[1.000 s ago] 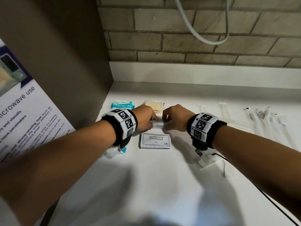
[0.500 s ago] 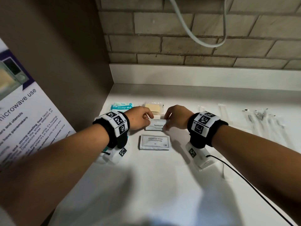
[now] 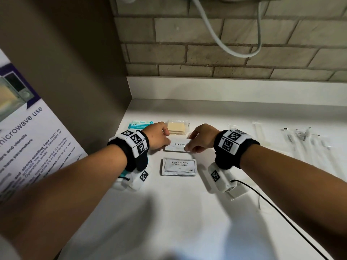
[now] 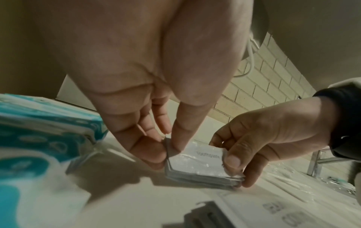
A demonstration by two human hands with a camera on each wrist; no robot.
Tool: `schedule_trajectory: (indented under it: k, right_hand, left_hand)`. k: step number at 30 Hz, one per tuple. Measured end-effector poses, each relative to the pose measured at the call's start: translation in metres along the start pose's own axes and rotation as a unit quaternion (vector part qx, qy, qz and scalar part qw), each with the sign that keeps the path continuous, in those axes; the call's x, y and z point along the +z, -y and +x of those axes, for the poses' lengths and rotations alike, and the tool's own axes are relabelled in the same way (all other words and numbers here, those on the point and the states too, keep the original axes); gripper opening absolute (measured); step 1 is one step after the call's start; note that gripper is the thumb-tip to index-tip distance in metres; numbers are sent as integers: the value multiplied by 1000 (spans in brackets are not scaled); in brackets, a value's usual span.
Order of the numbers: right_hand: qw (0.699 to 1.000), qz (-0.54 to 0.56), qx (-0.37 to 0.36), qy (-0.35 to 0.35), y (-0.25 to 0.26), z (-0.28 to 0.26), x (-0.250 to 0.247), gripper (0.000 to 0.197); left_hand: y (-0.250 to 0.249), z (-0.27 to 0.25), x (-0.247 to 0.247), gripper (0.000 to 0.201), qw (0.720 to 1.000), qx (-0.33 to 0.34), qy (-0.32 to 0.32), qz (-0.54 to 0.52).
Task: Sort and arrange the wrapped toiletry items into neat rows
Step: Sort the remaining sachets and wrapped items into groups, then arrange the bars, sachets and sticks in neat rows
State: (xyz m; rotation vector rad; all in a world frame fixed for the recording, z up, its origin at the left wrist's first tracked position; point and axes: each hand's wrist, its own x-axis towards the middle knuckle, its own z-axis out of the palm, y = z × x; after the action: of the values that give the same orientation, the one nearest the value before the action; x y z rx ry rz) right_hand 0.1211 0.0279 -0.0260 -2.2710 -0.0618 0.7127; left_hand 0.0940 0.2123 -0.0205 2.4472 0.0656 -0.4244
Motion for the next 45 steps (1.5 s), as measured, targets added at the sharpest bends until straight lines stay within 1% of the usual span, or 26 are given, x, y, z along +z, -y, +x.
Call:
schedule_trajectory:
  k: [6, 10, 13, 16, 20, 23, 32, 34, 36, 38, 41, 43, 45]
  right_hand:
    - [1000, 4, 9, -12, 0, 6, 3, 14]
    - [1000, -17, 13, -17, 1, 8, 3, 23]
    - [999, -35, 18, -21, 4, 8, 4, 14]
    - [997, -70, 12, -29, 4, 8, 5, 12]
    - [997, -78, 4, -23, 3, 10, 2, 21]
    - [997, -77, -3, -20, 3, 11, 2, 19]
    - [997, -74, -13, -6, 3, 11, 1, 15]
    - [997, -73, -14, 6, 3, 11, -2, 20]
    - [997, -82, -12, -5, 4, 13, -10, 30]
    - [995, -86, -12, -46, 7, 17, -21, 36]
    - [983, -143, -55, -99, 19, 25, -36, 41]
    - [974, -192, -75, -97, 27, 33, -41, 47]
    - [971, -220, -70, -67, 32, 44, -41, 58]
  left_hand:
    - [2, 4, 6, 16, 1000, -4, -13, 26]
    - [2, 7, 5, 18, 998, 3, -20, 56]
    - [2, 9, 5, 22, 997, 5, -22, 68]
    - [3, 10, 4, 22, 998, 4, -19, 60]
    - [6, 10, 4, 20, 999, 0, -24, 37]
    - [6, 10, 4, 20, 999, -1, -27, 27]
    - [5, 10, 4, 20, 999, 6, -27, 44]
    - [5, 10, 0, 19, 999, 8, -24, 42]
    - [4, 11, -7, 18, 998, 15, -40, 52]
    - [2, 14, -18, 16, 995, 33, -73, 65]
    - [-7, 26, -34, 7, 990, 62, -107, 70]
    - [-14, 38, -40, 14, 988, 76, -101, 91]
    - [-20, 49, -42, 23, 988, 82, -59, 120]
